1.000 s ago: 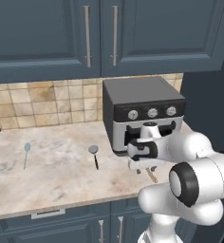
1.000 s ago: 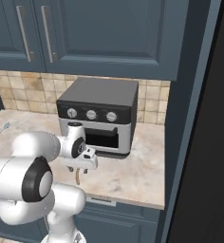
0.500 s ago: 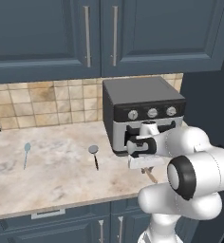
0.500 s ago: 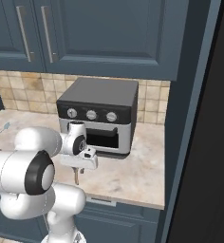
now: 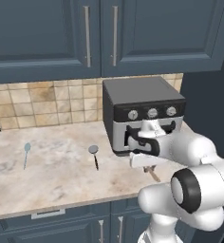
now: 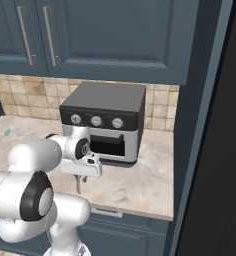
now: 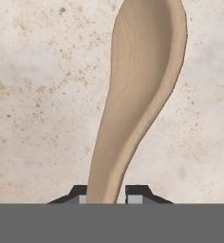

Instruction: Organize the utensils by type. Pick up the wooden spoons from the counter and place them in the open cabinet. Then pick up the metallic utensils from the counter and place them in the open drawer.

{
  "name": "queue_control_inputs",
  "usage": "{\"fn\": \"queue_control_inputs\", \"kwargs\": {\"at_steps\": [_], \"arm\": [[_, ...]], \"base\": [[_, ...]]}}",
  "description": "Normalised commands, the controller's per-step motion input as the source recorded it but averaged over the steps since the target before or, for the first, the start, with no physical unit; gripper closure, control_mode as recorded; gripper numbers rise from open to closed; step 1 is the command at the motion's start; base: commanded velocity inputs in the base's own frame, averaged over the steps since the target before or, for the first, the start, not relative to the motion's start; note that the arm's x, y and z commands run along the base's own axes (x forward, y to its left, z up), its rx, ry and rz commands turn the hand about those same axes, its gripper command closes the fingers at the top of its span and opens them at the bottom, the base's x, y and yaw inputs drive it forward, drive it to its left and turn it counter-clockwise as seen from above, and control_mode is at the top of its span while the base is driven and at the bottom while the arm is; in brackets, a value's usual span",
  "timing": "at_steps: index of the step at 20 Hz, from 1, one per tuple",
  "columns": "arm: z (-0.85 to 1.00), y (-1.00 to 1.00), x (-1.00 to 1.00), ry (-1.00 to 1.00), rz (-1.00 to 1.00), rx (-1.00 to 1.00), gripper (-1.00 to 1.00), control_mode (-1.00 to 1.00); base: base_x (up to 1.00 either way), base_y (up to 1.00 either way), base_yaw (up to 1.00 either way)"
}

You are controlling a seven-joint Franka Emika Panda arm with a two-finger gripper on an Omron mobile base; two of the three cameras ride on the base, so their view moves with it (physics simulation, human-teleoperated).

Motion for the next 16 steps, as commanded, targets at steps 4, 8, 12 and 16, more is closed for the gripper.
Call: {"fn": "queue_control_inputs", "kwargs": {"at_steps": [4,8,12,16], "arm": [[0.44,-0.01,-0.28,0.00,0.01,0.00,1.00,-1.00],[0.51,-0.02,-0.23,0.00,0.11,0.00,1.00,-1.00],[0.53,-0.01,-0.25,0.00,0.19,-0.01,1.00,-1.00],[0.54,0.00,-0.21,0.00,0.28,-0.01,1.00,-1.00]], "base": [[0.00,0.00,0.00],[0.00,0.00,0.00],[0.00,0.00,0.00],[0.00,0.00,0.00]]}}
